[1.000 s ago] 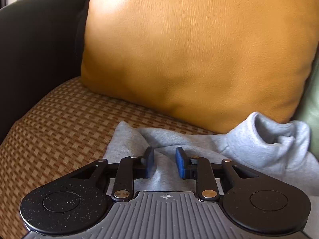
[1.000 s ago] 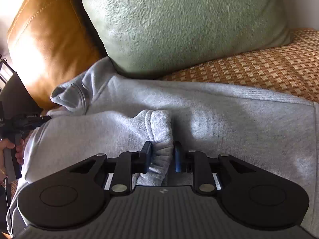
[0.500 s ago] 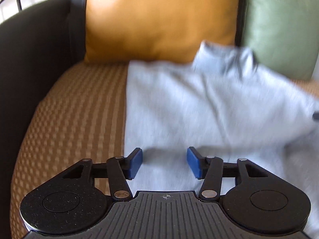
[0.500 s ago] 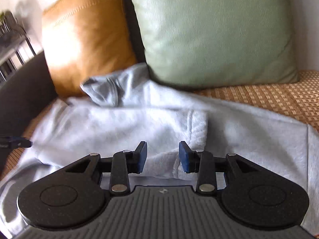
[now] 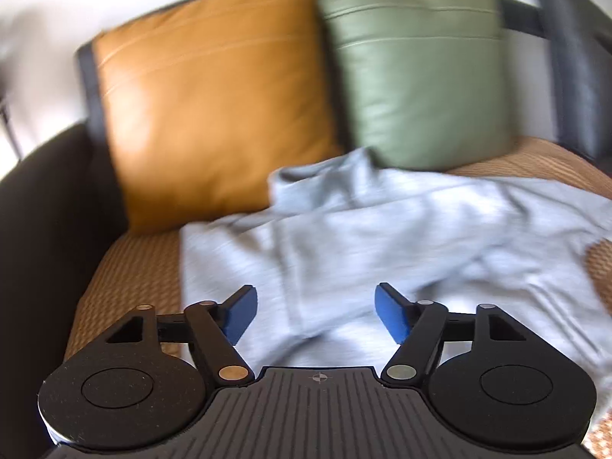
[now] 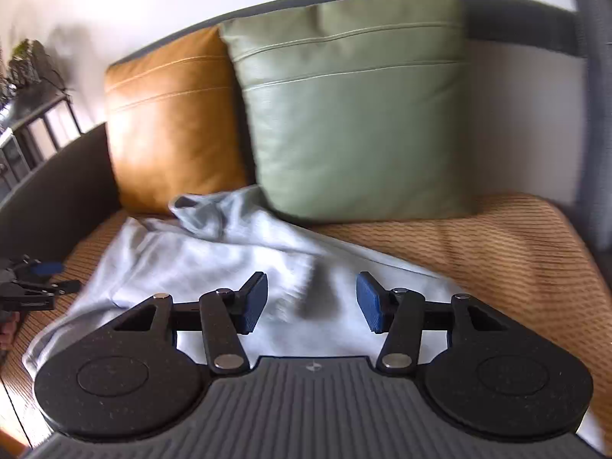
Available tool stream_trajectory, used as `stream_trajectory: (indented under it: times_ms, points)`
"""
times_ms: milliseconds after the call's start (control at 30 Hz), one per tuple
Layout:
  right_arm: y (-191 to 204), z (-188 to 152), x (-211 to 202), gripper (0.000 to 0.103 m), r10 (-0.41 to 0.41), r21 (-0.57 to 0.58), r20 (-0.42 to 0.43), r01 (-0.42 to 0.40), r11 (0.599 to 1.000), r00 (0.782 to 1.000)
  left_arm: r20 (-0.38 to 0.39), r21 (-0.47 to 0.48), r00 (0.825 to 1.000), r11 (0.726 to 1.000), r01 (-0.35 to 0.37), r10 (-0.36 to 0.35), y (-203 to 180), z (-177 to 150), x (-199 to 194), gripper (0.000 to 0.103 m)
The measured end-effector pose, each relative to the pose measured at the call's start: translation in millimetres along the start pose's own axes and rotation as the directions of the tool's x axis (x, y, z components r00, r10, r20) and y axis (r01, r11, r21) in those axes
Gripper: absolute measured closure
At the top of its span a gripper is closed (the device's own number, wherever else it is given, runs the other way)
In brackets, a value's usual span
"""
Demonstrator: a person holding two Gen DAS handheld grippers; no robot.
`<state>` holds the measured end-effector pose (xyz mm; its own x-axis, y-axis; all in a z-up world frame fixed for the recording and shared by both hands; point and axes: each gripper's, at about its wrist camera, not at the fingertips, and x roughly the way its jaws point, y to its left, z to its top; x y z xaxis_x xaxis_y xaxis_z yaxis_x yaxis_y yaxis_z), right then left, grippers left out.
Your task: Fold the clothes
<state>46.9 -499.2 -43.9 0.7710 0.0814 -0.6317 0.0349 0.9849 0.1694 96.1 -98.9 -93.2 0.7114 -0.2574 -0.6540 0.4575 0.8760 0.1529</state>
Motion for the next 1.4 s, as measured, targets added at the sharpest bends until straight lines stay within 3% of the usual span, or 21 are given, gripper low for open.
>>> stream_trajectory:
  times_ms: [167,300,433,567,700,867,1000,1033,1067,1100,1133,1167,1200,1233,1333,1400]
  points:
    - [-61,-38,-61,0.04,-0.147,0.063,-0.027,0.148,0.987,0.989,0.015,0.086,0.991,0.987,0.134,-0.135,-102,13,-6,0.022]
    - [-113,-72,-73,0.04,-0.221,0.152,-0.079,0.231,0.961,0.972,0.033,0.177,0.977,0.963,0.202,-0.211,-182,21,6,0.022]
    - [-163,-106,-71,0.04,-0.244,0.26,-0.117,0.267,0.928,0.963,0.025,0.252,0.962,0.933,0.256,-0.27,-257,25,28,0.021]
    - [-205,-137,-58,0.04,-0.206,0.4,-0.148,0.249,0.882,0.967,0.004,0.282,0.964,0.925,0.255,-0.267,-306,29,59,0.021]
    - [-239,-170,-45,0.04,-0.087,0.627,-0.116,0.141,0.766,0.989,-0.016,0.296,0.977,0.933,0.207,-0.212,-328,31,92,0.021]
    - [-270,-202,-33,0.04,0.022,0.836,0.003,-0.015,0.549,1.0,-0.04,0.318,0.983,0.931,0.182,-0.178,-340,29,117,0.021]
    - [-279,-213,-15,0.04,0.048,0.884,0.022,-0.042,0.465,0.999,-0.072,0.357,0.987,0.92,0.162,-0.146,-351,25,132,0.021]
    - [-280,-211,-12,0.051,0.04,0.885,0.02,-0.037,0.465,0.999,-0.08,0.361,0.988,0.92,0.153,-0.133,-352,24,136,0.02]
    - [-280,-208,-9,0.087,0.034,0.879,0.006,-0.022,0.476,0.999,-0.087,0.365,0.989,0.92,0.141,-0.118,-353,23,140,0.02]
    - [-279,-196,-10,0.088,0.012,0.854,-0.004,-0.003,0.52,1.0,-0.093,0.363,0.99,0.922,0.135,-0.109,-351,23,144,0.021]
    - [-277,-180,-13,0.088,-0.022,0.817,-0.007,0.018,0.576,1.0,-0.099,0.351,0.989,0.926,0.141,-0.112,-346,24,145,0.027]
    - [-275,-164,-17,0.088,-0.056,0.776,-0.008,0.041,0.629,0.998,-0.106,0.339,0.988,0.929,0.146,-0.116,-342,24,146,0.056]
    - [-274,-145,-24,0.088,-0.097,0.734,0.019,0.052,0.677,0.995,-0.118,0.321,0.985,0.934,0.156,-0.124,-336,25,148,0.078]
    - [-273,-126,-34,0.088,-0.133,0.7,0.065,0.05,0.712,0.989,-0.135,0.288,0.981,0.942,0.174,-0.14,-328,27,149,0.089]
    - [-272,-87,-44,0.087,-0.222,0.604,0.087,0.126,0.787,0.971,-0.143,0.27,0.975,0.941,0.206,-0.172,-316,25,148,0.091]
    - [-272,-85,-24,0.085,-0.266,0.549,-0.012,0.229,0.804,0.964,-0.149,0.299,0.973,0.93,0.213,-0.175,-318,21,148,0.086]
